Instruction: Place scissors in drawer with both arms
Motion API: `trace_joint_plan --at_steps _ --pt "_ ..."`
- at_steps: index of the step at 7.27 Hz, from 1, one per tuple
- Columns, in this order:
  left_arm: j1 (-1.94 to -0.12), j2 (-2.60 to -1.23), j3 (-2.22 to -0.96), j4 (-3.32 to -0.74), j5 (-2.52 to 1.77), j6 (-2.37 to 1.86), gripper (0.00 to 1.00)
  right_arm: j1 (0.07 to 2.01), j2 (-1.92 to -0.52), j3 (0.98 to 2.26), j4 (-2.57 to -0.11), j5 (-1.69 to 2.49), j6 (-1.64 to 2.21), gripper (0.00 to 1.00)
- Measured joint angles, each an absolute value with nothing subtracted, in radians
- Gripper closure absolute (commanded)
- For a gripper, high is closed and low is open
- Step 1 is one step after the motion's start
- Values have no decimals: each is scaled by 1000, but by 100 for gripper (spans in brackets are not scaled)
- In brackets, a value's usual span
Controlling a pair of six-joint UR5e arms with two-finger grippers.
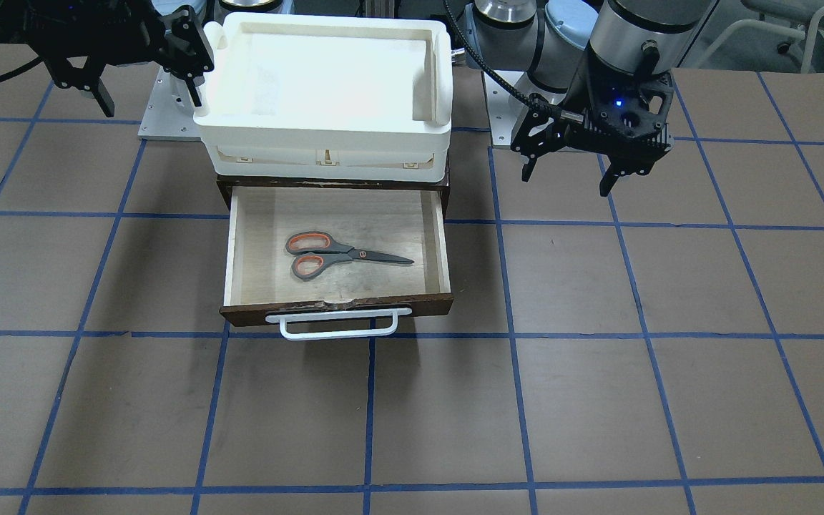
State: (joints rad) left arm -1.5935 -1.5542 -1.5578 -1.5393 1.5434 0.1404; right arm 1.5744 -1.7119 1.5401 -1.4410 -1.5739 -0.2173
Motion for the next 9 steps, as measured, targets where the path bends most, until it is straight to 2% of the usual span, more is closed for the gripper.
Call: trace_joint_plan --at_steps 9 --pt "-1580 -1521 -1607 -1547 1549 48 0 1574 -1712 1542 -1440 -1574 -217 0"
